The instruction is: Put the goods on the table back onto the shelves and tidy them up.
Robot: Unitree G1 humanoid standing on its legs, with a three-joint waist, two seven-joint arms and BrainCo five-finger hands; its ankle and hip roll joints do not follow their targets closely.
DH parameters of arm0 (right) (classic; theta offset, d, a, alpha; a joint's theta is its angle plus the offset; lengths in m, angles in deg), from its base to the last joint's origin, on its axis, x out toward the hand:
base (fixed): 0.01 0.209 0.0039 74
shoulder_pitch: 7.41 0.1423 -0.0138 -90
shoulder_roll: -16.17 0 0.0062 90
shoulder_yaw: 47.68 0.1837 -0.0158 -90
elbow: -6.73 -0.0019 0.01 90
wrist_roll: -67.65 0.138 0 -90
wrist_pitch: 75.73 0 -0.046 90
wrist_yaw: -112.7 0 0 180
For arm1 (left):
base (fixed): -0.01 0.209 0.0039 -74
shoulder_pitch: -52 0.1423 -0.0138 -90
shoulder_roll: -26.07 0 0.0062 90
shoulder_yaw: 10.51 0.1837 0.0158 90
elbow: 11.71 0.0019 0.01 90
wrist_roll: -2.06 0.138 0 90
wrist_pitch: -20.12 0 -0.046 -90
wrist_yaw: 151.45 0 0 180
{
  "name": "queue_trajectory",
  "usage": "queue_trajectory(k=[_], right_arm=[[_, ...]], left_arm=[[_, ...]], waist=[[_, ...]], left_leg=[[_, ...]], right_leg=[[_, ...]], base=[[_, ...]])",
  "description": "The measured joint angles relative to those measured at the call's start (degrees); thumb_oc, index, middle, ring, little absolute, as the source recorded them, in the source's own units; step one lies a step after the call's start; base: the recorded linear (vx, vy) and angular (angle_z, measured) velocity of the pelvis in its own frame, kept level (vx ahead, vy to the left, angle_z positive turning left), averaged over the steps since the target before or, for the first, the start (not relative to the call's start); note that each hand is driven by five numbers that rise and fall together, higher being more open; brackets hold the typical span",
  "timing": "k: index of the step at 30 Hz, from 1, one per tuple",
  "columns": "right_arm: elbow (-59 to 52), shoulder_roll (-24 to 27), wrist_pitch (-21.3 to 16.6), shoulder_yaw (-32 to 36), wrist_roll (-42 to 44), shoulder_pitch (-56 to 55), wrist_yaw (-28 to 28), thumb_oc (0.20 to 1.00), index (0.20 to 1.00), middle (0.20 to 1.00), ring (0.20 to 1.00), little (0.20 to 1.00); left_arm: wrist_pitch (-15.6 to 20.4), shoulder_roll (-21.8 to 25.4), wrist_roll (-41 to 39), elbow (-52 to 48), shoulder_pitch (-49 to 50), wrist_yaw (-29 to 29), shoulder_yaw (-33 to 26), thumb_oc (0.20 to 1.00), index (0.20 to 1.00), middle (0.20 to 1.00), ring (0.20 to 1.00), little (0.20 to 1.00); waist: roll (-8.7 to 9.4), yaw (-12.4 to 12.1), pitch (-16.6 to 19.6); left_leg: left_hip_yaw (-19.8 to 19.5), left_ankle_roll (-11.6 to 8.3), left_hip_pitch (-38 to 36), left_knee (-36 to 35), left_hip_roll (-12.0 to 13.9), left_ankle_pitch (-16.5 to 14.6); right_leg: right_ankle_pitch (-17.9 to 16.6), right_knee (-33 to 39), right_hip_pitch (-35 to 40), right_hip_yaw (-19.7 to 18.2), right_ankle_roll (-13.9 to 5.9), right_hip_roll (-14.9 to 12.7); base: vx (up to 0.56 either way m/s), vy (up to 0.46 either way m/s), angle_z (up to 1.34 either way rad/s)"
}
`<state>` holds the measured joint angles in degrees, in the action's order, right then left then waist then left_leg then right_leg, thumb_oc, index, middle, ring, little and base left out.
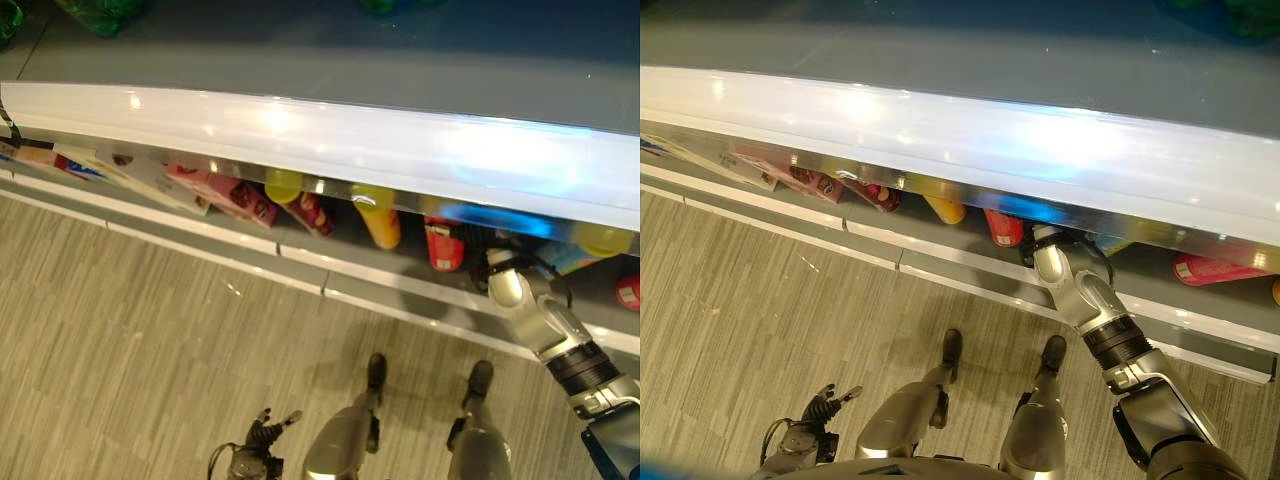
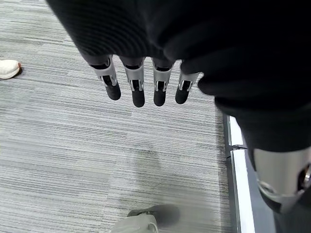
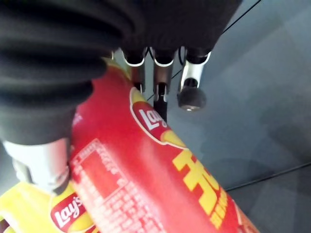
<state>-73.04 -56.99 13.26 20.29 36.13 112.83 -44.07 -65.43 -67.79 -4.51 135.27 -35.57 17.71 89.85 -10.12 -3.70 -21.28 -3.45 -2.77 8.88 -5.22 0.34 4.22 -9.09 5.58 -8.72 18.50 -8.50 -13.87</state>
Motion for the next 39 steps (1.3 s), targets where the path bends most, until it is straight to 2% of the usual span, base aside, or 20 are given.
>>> queue_trajectory(k=[39], right_arm=[[4.2, 0.64, 0.22, -3.1, -0.05, 4.53, -0.87, 0.2, 0.2, 0.2, 0.2, 0.2]], left_arm=[[0.0, -0.01, -0.03, 0.14, -0.7, -0.01, 0.59, 1.0, 1.0, 1.0, 1.0, 1.0]], waist=[[-0.05, 0.15, -0.03]], left_leg=[[0.24, 0.0, 0.98, 0.0, -0.06, 0.01]], right_leg=[[-0.04, 0.0, -1.21, -0.24, -0.03, -0.05]], base=[[0.0, 0.0, 0.0]])
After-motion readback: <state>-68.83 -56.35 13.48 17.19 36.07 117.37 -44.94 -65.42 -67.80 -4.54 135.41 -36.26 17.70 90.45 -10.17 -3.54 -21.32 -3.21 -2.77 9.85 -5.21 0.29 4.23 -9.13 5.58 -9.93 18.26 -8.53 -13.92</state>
